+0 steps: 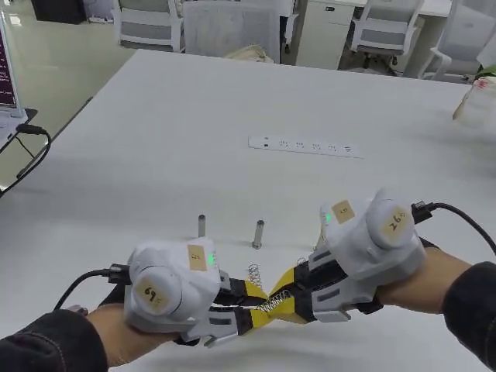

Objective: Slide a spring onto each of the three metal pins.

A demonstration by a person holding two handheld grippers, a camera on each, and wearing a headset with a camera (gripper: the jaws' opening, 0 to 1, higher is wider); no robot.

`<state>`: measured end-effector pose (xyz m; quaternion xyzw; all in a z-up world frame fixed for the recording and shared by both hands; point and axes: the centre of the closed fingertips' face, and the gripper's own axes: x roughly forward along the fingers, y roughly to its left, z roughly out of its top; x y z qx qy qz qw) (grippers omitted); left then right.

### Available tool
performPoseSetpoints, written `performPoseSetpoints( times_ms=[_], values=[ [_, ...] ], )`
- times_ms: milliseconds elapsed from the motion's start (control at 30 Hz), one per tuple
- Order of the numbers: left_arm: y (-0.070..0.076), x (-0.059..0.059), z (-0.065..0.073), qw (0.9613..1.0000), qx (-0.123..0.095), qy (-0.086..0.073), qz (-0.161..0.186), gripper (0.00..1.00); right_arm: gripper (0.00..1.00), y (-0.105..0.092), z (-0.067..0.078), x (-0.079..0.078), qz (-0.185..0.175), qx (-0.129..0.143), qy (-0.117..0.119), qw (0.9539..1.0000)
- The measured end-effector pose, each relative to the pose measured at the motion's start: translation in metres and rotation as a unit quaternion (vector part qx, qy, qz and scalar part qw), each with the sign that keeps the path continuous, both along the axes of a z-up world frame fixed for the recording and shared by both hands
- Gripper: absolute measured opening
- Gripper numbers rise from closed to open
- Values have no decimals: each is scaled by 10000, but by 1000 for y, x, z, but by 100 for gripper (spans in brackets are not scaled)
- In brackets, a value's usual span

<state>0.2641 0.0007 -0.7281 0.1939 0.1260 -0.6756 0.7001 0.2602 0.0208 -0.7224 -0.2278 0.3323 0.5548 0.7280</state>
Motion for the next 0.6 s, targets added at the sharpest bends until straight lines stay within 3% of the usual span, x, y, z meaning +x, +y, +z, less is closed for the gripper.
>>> performPoseSetpoints(
  times_ms=[600],
  values=[
    [-3, 0, 0, 9998, -25, 149, 115, 3, 8, -2, 0, 0, 72, -295, 103, 9995]
  ],
)
